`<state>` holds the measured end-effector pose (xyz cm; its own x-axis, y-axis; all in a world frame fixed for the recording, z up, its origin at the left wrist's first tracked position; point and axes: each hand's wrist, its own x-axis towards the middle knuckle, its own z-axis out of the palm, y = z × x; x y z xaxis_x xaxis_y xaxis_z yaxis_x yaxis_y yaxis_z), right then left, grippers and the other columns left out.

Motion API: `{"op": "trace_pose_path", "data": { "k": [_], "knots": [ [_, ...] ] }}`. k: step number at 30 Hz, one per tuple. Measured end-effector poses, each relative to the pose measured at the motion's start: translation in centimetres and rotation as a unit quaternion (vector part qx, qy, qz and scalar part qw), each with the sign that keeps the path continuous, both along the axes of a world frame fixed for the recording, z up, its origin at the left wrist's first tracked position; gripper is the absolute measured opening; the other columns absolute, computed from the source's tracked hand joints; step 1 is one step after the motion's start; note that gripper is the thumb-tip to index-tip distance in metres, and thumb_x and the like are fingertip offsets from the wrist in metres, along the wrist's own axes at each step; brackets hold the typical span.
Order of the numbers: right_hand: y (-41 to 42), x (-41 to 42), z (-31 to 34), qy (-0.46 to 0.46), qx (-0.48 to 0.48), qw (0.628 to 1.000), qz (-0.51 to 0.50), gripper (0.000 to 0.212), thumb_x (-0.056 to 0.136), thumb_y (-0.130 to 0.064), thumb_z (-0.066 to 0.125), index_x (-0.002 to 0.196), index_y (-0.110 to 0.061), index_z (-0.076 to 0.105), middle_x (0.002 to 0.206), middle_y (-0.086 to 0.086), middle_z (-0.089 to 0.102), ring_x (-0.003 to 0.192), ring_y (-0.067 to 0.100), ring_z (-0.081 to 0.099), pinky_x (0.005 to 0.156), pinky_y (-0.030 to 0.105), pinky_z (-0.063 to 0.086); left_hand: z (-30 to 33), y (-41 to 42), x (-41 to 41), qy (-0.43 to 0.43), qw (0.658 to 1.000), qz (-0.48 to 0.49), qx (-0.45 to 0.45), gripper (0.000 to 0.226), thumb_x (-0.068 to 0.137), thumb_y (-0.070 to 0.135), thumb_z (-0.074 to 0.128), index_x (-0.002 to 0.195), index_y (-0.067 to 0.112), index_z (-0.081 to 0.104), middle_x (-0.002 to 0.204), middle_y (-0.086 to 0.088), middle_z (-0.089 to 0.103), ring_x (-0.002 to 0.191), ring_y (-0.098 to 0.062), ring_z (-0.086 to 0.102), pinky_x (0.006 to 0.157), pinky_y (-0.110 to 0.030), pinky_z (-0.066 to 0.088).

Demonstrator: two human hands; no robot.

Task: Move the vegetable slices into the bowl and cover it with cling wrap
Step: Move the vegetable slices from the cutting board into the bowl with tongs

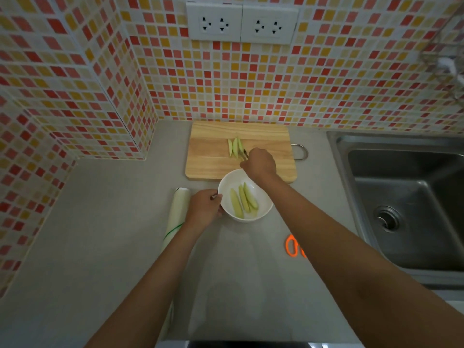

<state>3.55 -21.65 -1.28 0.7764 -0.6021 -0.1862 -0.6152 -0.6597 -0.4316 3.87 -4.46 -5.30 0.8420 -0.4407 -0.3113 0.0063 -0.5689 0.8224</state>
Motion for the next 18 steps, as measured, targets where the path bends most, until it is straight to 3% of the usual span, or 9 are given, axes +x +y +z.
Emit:
{"op": "trace_pose_path", "data": {
  "k": [3, 6, 10, 14, 18],
  "knots": [
    [-0.2, -0.5, 0.4, -0.013, 0.018, 1.0, -0.009, 0.037, 0.085, -0.016, 0.059, 0.054, -0.01, 0.041, 0.061, 0.002, 0.049, 0.065, 0.024, 0.053, 0.047, 0.027, 0.029, 0.0, 0.0, 0.0, 0.0, 1.0, -0.003, 0.002, 0.024, 0.092, 0.011, 0.049, 0.095, 0.004, 0.072, 0.077, -0.024, 0.072, 0.074, -0.037, 0.07, 0.084, -0.046, 0.056],
    [0.1, -2.5, 1.5, -0.077, 0.07, 0.993, -0.047, 0.045, 0.082, -0.015, 0.061, 0.046, -0.014, 0.033, 0.046, -0.001, 0.033, 0.043, 0.014, 0.033, 0.042, 0.027, 0.019, 0.0, 0.0, 0.1, 0.0, 1.0, -0.006, 0.003, 0.024, 0.092, 0.011, 0.049, 0.096, 0.005, 0.072, 0.077, -0.023, 0.072, 0.075, -0.036, 0.07, 0.083, -0.046, 0.057],
    [1.9, -7.8, 2.9, -0.115, 0.093, 0.988, -0.049, 0.05, 0.078, -0.018, 0.061, 0.041, -0.019, 0.027, 0.041, -0.002, 0.022, 0.04, 0.01, 0.02, 0.041, 0.026, 0.013, -0.1, 0.0, 0.1, 0.003, 1.0, -0.005, 0.0, 0.024, 0.092, 0.011, 0.049, 0.096, 0.004, 0.072, 0.077, -0.023, 0.072, 0.074, -0.036, 0.07, 0.082, -0.047, 0.057],
    [4.0, -12.3, 2.8, -0.072, 0.084, 0.994, -0.015, 0.049, 0.077, -0.017, 0.061, 0.041, -0.018, 0.029, 0.042, 0.001, 0.021, 0.041, 0.012, 0.024, 0.043, 0.029, 0.017, -0.3, 0.0, 0.2, 0.005, 1.0, -0.003, -0.005, 0.024, 0.091, 0.009, 0.049, 0.096, 0.004, 0.072, 0.073, -0.018, 0.07, 0.064, -0.031, 0.066, 0.082, -0.047, 0.057],
    [4.6, -13.6, 2.0, 0.002, 0.063, 0.998, 0.009, 0.033, 0.08, -0.024, 0.061, 0.055, -0.006, 0.049, 0.048, 0.005, 0.035, 0.053, 0.021, 0.042, 0.048, 0.028, 0.025, -0.2, -0.1, 0.2, -0.004, 1.0, -0.006, -0.002, 0.024, 0.091, 0.009, 0.05, 0.098, 0.003, 0.072, 0.076, -0.022, 0.072, 0.061, -0.03, 0.065, 0.081, -0.045, 0.057]
  ]
}}
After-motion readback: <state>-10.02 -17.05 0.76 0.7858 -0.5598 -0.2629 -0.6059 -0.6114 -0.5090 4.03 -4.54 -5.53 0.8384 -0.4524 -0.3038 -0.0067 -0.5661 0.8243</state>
